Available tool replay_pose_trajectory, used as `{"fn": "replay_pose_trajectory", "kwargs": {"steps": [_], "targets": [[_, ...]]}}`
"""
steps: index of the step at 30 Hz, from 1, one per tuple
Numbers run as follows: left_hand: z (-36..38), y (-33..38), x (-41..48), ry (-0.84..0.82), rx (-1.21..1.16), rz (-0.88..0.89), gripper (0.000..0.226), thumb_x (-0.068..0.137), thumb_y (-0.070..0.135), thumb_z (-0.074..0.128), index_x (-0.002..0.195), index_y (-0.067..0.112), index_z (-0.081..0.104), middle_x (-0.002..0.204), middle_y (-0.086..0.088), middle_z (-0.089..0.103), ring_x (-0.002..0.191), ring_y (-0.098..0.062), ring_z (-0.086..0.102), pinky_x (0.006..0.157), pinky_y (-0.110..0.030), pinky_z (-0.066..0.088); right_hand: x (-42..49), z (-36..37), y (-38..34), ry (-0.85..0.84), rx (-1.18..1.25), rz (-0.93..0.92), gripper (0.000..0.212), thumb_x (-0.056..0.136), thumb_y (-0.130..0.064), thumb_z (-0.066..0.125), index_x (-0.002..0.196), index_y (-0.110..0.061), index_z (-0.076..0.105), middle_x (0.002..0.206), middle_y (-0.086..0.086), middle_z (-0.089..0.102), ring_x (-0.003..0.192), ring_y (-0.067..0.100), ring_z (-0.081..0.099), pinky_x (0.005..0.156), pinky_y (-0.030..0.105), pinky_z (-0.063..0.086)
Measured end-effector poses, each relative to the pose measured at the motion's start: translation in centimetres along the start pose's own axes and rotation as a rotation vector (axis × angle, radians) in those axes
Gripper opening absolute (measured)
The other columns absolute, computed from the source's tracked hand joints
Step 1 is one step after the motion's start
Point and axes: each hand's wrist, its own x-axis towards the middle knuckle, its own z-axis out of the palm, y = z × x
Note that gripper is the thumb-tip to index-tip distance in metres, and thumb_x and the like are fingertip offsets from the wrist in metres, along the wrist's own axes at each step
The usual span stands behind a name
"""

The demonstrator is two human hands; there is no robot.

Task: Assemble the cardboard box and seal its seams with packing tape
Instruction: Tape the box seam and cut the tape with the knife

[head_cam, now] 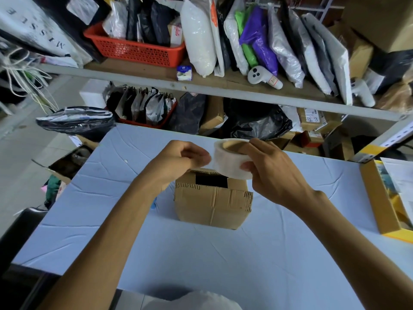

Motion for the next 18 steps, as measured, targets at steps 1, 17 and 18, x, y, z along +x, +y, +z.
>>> {"fn": "replay_pose_trajectory", "kwargs": {"steps": [1,17,18], "targets": [[0.1,0.0,0.0,0.028,0.030,0.034,0.010,0.080,0.021,0.075,0.089,0.018,0.073,0.092,0.000,0.074,0.094,-0.015,0.064,0.085,-0.032,0.050,0.0,0.0,-0.1,0.000,-0.003,0.004,0.030,0.078,0.002,0.059,0.108,0.001,0.063,0.095,0.015,0.063,0.077,0.035,0.056,0.062,0.028,0.033],[0.0,-0.5,0.5,0.490,0.064,0.305,0.018,0.082,0.010,0.071,0.071,0.023,0.066,0.067,0.015,0.065,0.064,0.008,0.061,0.060,-0.005,0.045,0.9,1.1,-0.3,0.046,0.019,0.168,0.037,0.089,-0.048,0.058,0.083,-0.012,0.055,0.080,0.000,0.055,0.065,0.020,0.048,0.051,0.026,0.026],[-0.2,-0.5,0.4,0.498,0.089,0.327,0.018,0.082,0.011,0.071,0.071,0.024,0.066,0.067,0.015,0.066,0.066,0.006,0.061,0.064,-0.010,0.048,1.0,1.0,-0.1,0.044,-0.004,0.215,0.042,0.088,-0.052,0.058,0.077,-0.012,0.053,0.074,-0.001,0.054,0.063,0.020,0.049,0.049,0.027,0.027]]}}
